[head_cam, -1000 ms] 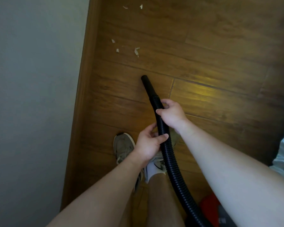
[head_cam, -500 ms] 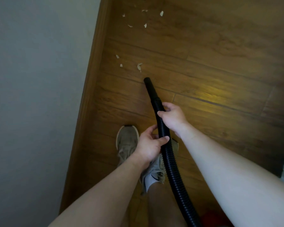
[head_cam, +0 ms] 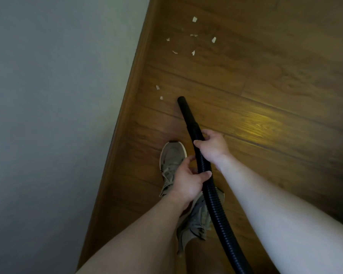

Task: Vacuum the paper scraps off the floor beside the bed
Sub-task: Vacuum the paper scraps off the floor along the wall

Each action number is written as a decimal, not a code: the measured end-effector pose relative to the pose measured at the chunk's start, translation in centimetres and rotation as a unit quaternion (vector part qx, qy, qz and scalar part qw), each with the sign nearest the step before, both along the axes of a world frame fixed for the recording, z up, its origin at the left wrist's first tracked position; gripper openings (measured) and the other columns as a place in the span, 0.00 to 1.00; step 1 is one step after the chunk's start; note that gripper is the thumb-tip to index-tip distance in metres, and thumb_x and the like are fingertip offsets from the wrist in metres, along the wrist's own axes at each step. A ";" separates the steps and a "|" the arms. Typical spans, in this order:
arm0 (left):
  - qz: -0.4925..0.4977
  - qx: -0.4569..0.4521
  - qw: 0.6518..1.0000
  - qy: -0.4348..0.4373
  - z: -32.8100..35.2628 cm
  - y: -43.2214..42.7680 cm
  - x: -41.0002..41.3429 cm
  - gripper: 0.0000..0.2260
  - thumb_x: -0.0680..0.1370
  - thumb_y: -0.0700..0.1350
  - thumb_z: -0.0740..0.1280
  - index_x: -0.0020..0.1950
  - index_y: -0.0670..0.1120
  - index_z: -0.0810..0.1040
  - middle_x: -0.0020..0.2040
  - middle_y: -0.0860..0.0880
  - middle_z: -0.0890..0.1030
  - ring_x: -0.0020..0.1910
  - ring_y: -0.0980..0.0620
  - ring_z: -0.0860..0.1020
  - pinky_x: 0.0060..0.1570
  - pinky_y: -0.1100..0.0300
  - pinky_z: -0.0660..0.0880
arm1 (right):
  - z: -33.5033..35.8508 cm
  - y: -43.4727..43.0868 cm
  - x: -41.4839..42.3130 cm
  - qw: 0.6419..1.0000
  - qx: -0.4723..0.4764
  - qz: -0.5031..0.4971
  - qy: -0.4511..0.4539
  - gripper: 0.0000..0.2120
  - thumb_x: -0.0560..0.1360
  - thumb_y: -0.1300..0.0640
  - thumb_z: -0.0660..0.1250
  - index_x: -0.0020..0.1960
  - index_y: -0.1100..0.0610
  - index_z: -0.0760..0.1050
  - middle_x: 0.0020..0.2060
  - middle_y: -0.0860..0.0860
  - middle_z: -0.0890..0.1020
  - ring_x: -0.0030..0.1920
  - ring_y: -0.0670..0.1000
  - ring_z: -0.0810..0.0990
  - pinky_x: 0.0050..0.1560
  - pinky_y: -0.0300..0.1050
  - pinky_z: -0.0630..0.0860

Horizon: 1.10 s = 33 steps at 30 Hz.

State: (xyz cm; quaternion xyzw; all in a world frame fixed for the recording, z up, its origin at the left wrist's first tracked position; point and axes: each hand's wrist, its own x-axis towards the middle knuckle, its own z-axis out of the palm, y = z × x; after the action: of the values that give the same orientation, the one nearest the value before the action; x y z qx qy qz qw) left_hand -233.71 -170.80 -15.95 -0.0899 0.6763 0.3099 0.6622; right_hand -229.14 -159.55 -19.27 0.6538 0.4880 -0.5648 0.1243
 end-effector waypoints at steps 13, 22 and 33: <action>0.003 -0.019 1.000 0.013 -0.8 0.0 -3.3 0.29 0.74 0.39 0.75 0.72 0.52 0.71 0.52 0.43 0.84 0.52 0.44 0.84 0.60 0.40 0.79 | -0.4 1.1 -4.4 0.995 -0.020 0.096 0.009 0.18 0.78 0.57 0.68 0.68 0.52 0.77 0.51 0.51 0.83 0.45 0.50 0.79 0.45 0.40 0.73; 0.035 -0.013 0.999 0.029 -1.3 0.6 -4.8 0.27 0.71 0.41 0.76 0.68 0.56 0.73 0.52 0.43 0.85 0.52 0.42 0.84 0.58 0.37 0.79 | -0.9 1.6 -6.6 0.993 0.001 0.113 0.029 0.19 0.79 0.55 0.67 0.70 0.52 0.75 0.55 0.52 0.83 0.47 0.51 0.79 0.45 0.42 0.74; -0.007 0.017 0.999 0.048 -1.3 5.6 -6.2 0.27 0.75 0.39 0.75 0.71 0.52 0.72 0.53 0.47 0.84 0.51 0.49 0.84 0.55 0.47 0.81 | -0.6 6.3 -7.6 0.996 0.037 0.080 -0.005 0.18 0.79 0.55 0.66 0.69 0.54 0.75 0.44 0.49 0.79 0.41 0.50 0.78 0.41 0.41 0.73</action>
State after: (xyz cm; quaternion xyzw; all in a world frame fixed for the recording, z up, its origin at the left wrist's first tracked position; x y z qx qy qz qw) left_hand -239.89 -165.20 -17.25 -0.0586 0.7026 0.3211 0.6323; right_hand -236.77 -153.25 -19.89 0.6201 0.5583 -0.5312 0.1472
